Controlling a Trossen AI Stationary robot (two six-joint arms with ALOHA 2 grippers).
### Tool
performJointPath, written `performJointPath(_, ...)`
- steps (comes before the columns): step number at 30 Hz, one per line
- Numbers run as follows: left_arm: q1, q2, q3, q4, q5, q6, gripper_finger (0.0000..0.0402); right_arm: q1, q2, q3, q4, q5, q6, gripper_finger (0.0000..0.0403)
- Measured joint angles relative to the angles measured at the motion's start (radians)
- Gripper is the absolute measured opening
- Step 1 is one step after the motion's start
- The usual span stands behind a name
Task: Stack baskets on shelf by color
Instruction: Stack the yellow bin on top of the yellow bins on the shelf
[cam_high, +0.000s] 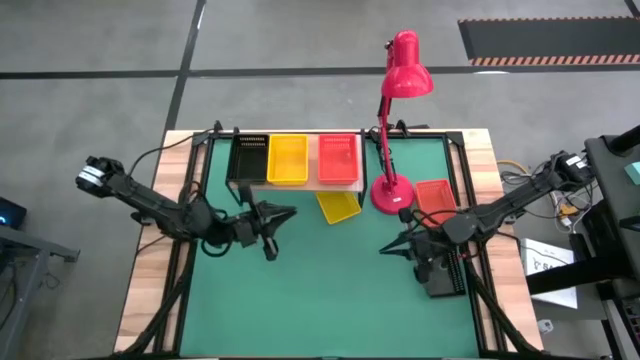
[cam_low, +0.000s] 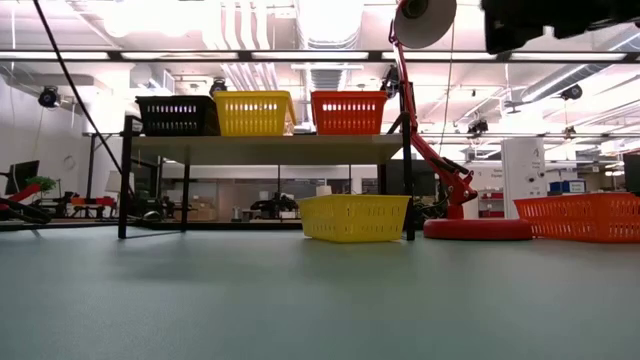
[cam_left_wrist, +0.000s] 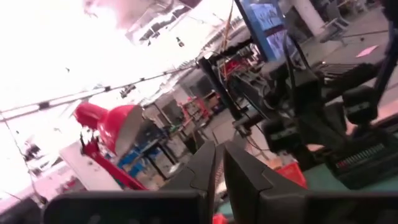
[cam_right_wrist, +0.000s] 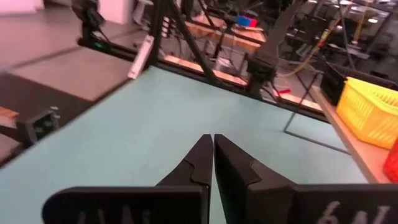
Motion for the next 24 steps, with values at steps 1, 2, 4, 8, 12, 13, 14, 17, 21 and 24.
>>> performJointPath(1,0.000,-0.010,-0.020,0.003,0.000,-0.023,0.0015,0.000,0.024,0.015,0.001,0.017,-0.008,0.0009)
performJointPath(2,0.000,-0.016,-0.038,0.017,0.000,-0.043,0.0015,0.000,0.044,0.027,0.002,0.036,-0.020,0.0009)
performJointPath(4,0.000,-0.024,-0.073,0.054,0.001,-0.066,0.0015,-0.002,0.084,0.054,-0.003,0.073,-0.024,0.0009)
performJointPath(8,0.000,-0.027,-0.121,0.154,0.001,-0.050,0.0015,-0.013,0.163,0.106,-0.002,0.146,-0.023,0.0009)
performJointPath(12,0.000,-0.038,-0.124,0.219,0.002,0.028,0.0015,-0.030,0.237,0.161,-0.004,0.149,0.003,0.0009)
performJointPath(13,0.000,-0.045,-0.123,0.222,0.002,0.031,0.0015,-0.036,0.256,0.175,0.001,0.148,0.006,0.0009)
performJointPath(14,-0.002,-0.051,-0.123,0.222,0.002,0.030,0.0015,-0.041,0.274,0.187,0.000,0.148,0.007,0.0009)
performJointPath(17,-0.003,-0.064,-0.132,0.221,0.001,0.008,0.0015,-0.063,0.334,0.229,-0.004,0.148,0.008,0.0009)
performJointPath(21,-0.009,-0.078,-0.165,0.218,0.001,0.012,0.0015,-0.096,0.397,0.291,-0.035,0.149,0.017,0.0009)
performJointPath(24,-0.009,-0.112,-0.199,0.219,-0.006,0.014,0.0015,-0.130,0.438,0.350,-0.129,0.148,0.053,0.0009)
